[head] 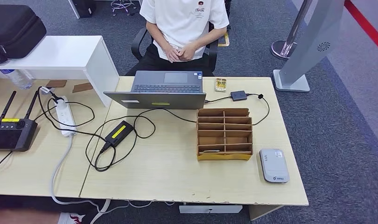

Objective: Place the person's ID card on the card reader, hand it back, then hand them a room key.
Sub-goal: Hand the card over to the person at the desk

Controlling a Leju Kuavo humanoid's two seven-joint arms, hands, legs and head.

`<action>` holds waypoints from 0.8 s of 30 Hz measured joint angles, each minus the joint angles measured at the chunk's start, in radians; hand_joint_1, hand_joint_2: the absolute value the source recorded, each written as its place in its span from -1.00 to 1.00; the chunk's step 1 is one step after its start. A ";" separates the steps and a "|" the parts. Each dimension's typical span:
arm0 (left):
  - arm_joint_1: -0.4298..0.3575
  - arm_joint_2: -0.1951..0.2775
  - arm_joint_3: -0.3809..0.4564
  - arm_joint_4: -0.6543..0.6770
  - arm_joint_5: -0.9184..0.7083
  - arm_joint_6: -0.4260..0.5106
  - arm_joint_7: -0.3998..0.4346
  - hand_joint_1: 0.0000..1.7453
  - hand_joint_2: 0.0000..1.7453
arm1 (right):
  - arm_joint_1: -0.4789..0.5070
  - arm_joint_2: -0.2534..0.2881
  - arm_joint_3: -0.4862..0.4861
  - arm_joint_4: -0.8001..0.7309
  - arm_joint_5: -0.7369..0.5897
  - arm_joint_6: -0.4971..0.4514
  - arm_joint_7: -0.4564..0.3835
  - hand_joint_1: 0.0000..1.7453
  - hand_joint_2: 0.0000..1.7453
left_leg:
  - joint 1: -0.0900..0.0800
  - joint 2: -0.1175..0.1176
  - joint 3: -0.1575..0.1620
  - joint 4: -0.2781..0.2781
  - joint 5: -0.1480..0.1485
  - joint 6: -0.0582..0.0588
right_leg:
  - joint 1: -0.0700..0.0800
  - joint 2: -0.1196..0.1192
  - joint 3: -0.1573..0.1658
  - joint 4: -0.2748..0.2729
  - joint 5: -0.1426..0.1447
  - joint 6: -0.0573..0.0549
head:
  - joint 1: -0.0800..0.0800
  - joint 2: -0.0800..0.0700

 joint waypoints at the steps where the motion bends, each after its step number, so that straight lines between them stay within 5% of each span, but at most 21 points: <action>1: 0.000 0.000 0.000 0.000 0.003 0.000 0.000 -1.00 1.00 | 0.028 0.001 -0.027 0.020 -0.002 -0.004 -0.003 -1.00 1.00 | 0.000 0.000 0.000 0.000 0.000 0.000 | 0.000 0.000 0.000 0.000 0.000 0.000 | 0.000 0.000; 9: 0.001 0.000 0.003 0.000 0.028 0.002 0.001 -1.00 1.00 | 0.188 0.063 -0.190 0.163 -0.012 -0.046 -0.020 -1.00 1.00 | 0.000 0.001 0.001 -0.001 -0.002 0.002 | 0.000 0.001 0.000 0.000 -0.001 -0.001 | 0.000 0.000; 24: 0.001 0.000 0.027 0.000 0.068 -0.010 0.026 -1.00 1.00 | 0.294 0.356 -0.314 0.307 -0.011 -0.014 0.039 -1.00 1.00 | 0.001 0.006 0.003 -0.002 -0.002 0.001 | 0.002 0.004 0.000 0.001 -0.002 -0.003 | 0.000 0.000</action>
